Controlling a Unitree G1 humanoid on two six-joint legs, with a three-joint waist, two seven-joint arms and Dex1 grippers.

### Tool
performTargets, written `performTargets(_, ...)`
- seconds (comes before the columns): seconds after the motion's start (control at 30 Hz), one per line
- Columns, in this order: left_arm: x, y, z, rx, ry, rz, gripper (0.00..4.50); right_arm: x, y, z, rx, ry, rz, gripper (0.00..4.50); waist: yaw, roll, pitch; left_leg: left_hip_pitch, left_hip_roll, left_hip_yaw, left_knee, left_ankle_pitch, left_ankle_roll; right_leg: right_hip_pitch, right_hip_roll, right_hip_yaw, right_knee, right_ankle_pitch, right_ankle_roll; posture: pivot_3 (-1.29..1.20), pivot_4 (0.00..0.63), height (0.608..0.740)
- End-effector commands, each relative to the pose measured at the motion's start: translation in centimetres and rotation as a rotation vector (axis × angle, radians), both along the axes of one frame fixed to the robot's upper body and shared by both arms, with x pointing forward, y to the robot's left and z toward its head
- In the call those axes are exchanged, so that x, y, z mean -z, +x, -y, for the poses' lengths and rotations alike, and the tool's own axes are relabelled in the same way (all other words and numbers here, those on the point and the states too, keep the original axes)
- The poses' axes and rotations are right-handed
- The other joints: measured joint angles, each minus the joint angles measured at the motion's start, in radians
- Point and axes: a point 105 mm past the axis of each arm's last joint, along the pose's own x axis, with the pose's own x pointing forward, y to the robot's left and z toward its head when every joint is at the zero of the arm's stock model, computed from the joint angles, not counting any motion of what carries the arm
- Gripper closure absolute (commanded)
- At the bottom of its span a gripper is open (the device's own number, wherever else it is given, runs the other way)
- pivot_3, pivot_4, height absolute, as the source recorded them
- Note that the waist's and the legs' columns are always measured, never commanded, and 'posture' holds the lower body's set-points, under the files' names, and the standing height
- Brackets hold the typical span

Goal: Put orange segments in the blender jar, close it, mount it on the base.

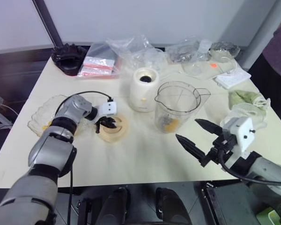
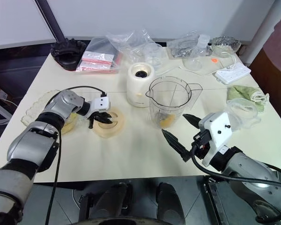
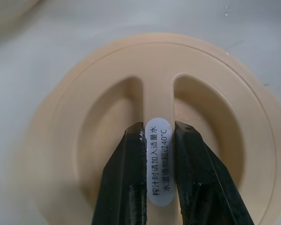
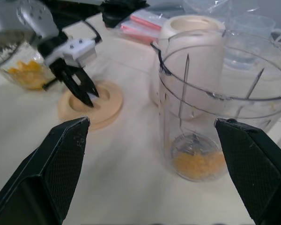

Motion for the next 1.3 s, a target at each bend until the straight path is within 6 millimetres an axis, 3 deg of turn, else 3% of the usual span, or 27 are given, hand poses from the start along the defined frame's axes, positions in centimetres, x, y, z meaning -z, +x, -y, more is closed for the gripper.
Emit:
performTargets(0.03,-9.8,0.9,0.6,0.063,-0.073,0.096,4.26,-0.2,-0.2,0.1,-0.013,-0.024,0.018,0.0,0.001,-0.004,0.003,-0.001,0.0,0.0,0.0,0.0,0.0,0.0,0.001,0.0,0.0,0.0,0.0,0.0,0.15,0.74)
performTargets(0.13,-17.1,0.6,1.9,0.101,-0.158,0.205,4.26,0.1,-0.2,0.9,0.011,-0.045,0.012,0.0,0.006,-0.006,0.004,-0.003,0.0,-0.002,0.001,0.0,0.0,-0.002,0.001,-0.001,-0.001,0.0,0.0,0.0,0.15,0.74)
performTargets(0.23,-22.4,0.1,3.9,0.117,-0.271,0.272,4.26,0.4,0.1,1.5,0.034,-0.066,0.012,0.0,0.004,-0.006,0.004,-0.004,-0.003,-0.001,0.001,-0.002,0.003,-0.001,-0.002,-0.001,-0.003,-0.001,0.002,0.0,0.15,0.74)
performTargets(0.3,-25.3,-0.4,6.0,0.131,-0.362,0.289,4.26,0.4,0.4,1.7,0.042,-0.068,0.019,0.0,0.004,-0.005,0.004,-0.003,-0.005,0.001,0.001,-0.003,0.005,0.0,-0.004,0.0,-0.003,-0.003,0.005,0.0,0.15,0.74)
performTargets(0.4,-27.1,-0.9,9.1,0.165,-0.417,0.284,4.26,0.2,0.7,2.3,0.064,-0.059,0.034,0.0,0.002,-0.005,0.004,-0.003,-0.005,0.001,0.002,-0.004,0.006,0.001,-0.004,0.0,-0.002,-0.004,0.006,0.0,0.15,0.74)
performTargets(0.6,-26.2,-2.5,14.3,0.334,-0.361,0.223,4.26,-0.5,0.9,4.3,0.142,-0.064,0.07,0.0,-0.002,-0.005,0.004,-0.002,-0.004,0.001,0.002,-0.004,0.006,0.001,-0.004,0.0,0.0,-0.003,0.006,0.0,0.15,0.74)
performTargets(0.77,-24.7,-3.7,18.0,0.46,-0.318,0.191,4.26,-0.4,0.9,4.3,0.18,-0.06,0.095,0.0,0.002,-0.004,0.004,-0.002,-0.004,0.001,0.001,-0.004,0.006,0.0,-0.003,0.0,0.0,-0.003,0.006,0.0,0.15,0.74)
performTargets(0.87,-23.4,-3.5,20.0,0.431,-0.282,0.178,4.26,-0.1,0.8,3.9,0.21,-0.035,0.105,0.0,0.004,-0.004,0.004,-0.002,-0.004,0.001,0.002,-0.004,0.006,0.0,-0.004,0.0,0.0,-0.003,0.006,0.0,0.15,0.74)
performTargets(1.07,-21.7,-2.6,22.6,0.315,-0.243,0.213,4.26,0.7,0.6,3.2,0.237,-0.016,0.103,0.0,0.001,-0.004,0.004,-0.001,-0.004,0.002,0.002,-0.004,0.006,0.0,-0.003,0.001,0.0,-0.004,0.008,0.0,0.15,0.74)
performTargets(1.3,-19.5,-2.5,23.5,0.325,-0.165,0.219,4.26,0.6,0.6,3.4,0.26,-0.016,0.118,0.0,0.001,-0.003,0.004,-0.001,-0.004,0.002,0.002,-0.004,0.006,0.0,-0.003,0.001,0.001,-0.004,0.009,0.0,0.15,0.74)
